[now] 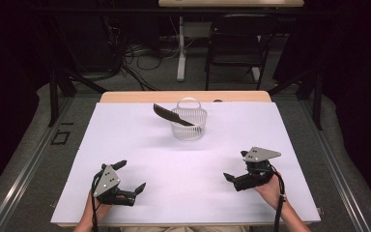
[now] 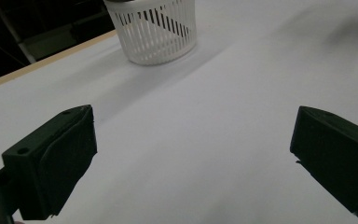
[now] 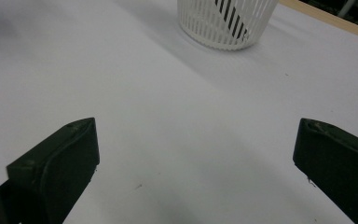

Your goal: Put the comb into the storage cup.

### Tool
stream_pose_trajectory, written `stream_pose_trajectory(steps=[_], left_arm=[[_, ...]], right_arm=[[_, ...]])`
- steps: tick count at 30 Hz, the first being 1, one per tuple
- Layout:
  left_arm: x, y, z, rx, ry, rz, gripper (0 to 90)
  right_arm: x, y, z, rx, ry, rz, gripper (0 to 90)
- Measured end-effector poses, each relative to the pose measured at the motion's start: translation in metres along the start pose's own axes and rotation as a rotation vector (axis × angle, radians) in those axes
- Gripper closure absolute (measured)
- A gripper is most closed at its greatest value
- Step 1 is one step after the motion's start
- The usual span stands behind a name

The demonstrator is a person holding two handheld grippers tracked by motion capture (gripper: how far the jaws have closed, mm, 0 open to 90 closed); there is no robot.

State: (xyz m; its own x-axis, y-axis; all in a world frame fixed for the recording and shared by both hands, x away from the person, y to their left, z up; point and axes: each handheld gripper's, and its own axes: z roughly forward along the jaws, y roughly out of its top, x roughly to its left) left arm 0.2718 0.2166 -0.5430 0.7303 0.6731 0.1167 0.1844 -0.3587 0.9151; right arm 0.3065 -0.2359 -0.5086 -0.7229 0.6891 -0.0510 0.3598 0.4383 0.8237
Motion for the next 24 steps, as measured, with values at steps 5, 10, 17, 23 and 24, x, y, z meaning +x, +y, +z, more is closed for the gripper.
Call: stream_pose_trajectory(steps=[5, 10, 17, 23, 24], left_arm=[[0.0, 0.0, 0.0, -0.001, 0.0, 0.002, 0.6], [0.0, 0.0, 0.0, 0.001, 0.003, 0.002, 0.6], [0.0, 0.0, 0.0, 0.0, 0.001, 0.0, 0.6], [0.0, 0.0, 0.001, 0.005, 0.002, 0.0, 0.5], [0.0, 0.0, 0.001, 0.004, 0.001, 0.001, 0.5]], right_arm=[[0.004, -0.009, -0.002, -0.016, -0.019, -0.011, 0.0], [0.008, -0.014, -0.004, -0.031, -0.031, -0.019, 0.0], [0.012, -0.021, -0.01, -0.041, -0.035, -0.015, 0.0], [0.014, -0.028, -0.017, -0.056, -0.046, -0.02, 0.0], [0.015, -0.03, -0.018, -0.061, -0.049, -0.018, 0.0]])
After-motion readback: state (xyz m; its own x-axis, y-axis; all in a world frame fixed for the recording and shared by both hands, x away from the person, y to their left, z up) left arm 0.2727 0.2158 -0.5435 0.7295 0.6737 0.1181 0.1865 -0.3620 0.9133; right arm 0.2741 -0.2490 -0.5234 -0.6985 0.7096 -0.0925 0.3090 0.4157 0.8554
